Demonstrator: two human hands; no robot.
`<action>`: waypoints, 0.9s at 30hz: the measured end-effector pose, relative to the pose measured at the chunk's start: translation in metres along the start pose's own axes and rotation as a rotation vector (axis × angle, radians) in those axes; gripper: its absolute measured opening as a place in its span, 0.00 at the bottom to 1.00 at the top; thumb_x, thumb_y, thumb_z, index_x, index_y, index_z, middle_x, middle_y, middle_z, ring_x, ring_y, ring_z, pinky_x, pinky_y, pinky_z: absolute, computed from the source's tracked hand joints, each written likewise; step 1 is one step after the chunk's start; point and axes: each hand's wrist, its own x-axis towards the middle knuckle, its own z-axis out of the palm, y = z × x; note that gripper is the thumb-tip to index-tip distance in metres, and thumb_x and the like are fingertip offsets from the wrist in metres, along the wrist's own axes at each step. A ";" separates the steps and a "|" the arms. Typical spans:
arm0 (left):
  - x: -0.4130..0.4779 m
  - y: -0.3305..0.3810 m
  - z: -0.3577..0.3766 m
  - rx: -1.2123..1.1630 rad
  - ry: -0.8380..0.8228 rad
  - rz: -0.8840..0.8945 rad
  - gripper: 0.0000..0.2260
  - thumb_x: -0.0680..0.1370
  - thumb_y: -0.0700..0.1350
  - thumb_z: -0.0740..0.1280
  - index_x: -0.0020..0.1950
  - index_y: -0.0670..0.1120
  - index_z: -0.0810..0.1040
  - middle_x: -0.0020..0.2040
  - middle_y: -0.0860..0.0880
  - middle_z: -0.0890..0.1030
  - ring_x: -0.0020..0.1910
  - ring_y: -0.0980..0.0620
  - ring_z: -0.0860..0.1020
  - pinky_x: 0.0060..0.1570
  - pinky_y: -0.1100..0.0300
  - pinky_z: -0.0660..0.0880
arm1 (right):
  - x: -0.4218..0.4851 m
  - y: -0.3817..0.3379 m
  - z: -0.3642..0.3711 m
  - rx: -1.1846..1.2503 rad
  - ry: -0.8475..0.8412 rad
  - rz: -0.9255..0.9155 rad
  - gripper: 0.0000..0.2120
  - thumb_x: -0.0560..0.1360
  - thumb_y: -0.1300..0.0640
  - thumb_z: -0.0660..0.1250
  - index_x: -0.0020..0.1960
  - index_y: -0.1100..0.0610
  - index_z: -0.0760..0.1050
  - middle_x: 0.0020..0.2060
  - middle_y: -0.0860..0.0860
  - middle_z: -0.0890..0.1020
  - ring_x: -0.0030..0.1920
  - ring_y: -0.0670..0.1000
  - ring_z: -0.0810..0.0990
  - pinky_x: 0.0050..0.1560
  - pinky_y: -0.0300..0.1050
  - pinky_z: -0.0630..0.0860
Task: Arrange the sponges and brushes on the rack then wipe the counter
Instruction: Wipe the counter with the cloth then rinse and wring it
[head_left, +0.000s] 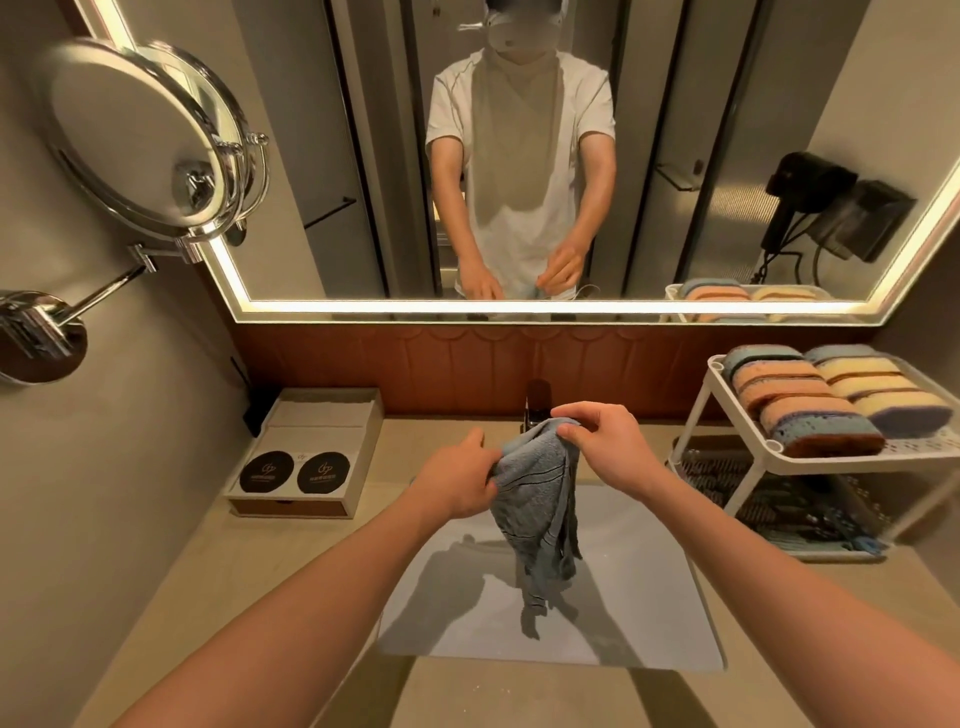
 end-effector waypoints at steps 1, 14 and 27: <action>-0.002 -0.004 0.000 0.081 0.062 0.091 0.09 0.79 0.48 0.63 0.57 0.47 0.74 0.55 0.44 0.71 0.48 0.41 0.77 0.40 0.50 0.73 | 0.000 0.001 -0.001 -0.009 0.003 -0.001 0.10 0.78 0.59 0.70 0.58 0.54 0.84 0.50 0.44 0.85 0.52 0.39 0.81 0.56 0.39 0.77; -0.003 -0.012 -0.004 -0.417 0.265 -0.367 0.13 0.75 0.53 0.58 0.36 0.47 0.72 0.34 0.47 0.77 0.37 0.43 0.77 0.33 0.54 0.69 | -0.004 0.000 0.004 -0.217 -0.015 -0.136 0.11 0.80 0.58 0.67 0.61 0.53 0.82 0.54 0.45 0.83 0.56 0.46 0.77 0.61 0.45 0.75; 0.002 -0.008 0.008 -0.825 0.005 -0.537 0.10 0.77 0.50 0.66 0.37 0.48 0.76 0.33 0.50 0.81 0.37 0.46 0.80 0.37 0.56 0.74 | -0.014 0.001 0.008 -0.208 -0.023 -0.170 0.10 0.81 0.61 0.65 0.59 0.52 0.82 0.53 0.46 0.83 0.57 0.47 0.77 0.59 0.44 0.74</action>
